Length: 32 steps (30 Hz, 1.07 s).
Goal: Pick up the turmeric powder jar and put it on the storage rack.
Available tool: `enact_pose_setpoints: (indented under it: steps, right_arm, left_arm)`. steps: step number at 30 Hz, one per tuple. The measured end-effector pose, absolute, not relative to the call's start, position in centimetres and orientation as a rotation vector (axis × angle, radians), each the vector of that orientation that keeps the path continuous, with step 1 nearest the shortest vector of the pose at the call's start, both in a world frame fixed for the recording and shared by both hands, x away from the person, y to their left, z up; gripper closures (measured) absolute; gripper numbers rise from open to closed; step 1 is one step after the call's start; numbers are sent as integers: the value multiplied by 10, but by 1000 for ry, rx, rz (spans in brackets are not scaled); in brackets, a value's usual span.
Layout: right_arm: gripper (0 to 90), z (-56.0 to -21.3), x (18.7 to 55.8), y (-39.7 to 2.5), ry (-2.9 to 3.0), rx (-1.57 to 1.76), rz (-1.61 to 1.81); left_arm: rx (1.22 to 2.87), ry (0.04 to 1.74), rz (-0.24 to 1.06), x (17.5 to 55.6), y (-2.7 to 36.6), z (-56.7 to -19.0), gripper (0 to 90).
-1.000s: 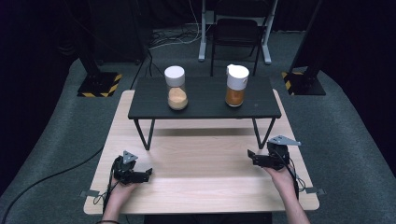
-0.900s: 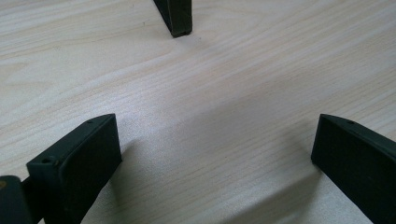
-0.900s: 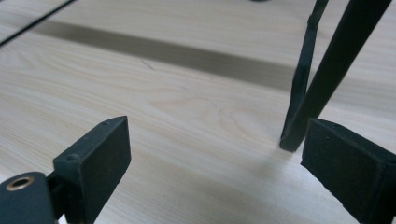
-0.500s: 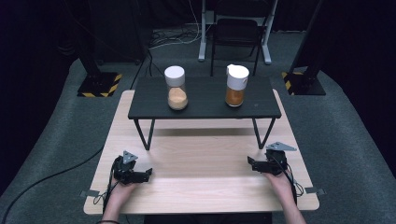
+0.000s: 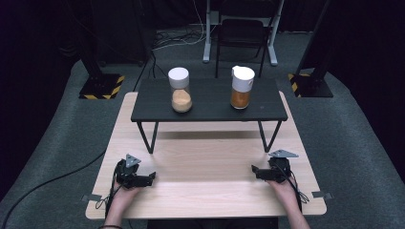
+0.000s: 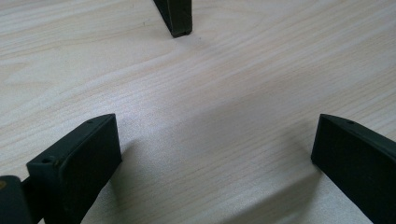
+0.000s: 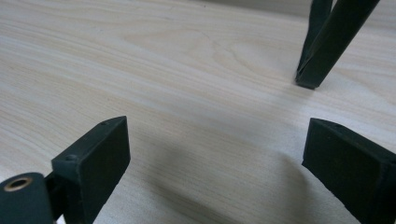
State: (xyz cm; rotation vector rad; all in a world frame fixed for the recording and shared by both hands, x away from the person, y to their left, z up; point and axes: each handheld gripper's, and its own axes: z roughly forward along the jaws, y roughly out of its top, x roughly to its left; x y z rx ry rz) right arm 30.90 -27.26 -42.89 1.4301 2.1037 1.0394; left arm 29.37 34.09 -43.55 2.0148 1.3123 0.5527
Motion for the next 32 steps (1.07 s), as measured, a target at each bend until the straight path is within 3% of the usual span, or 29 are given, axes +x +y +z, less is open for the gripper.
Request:
enact_pose_setpoints:
  steps: [32]
  right_arm:
    - [0, -430, 307, -253, 2132, 1388, 905]
  left_arm:
    - [2016, 1312, 552, 294, 341, -435, 9]
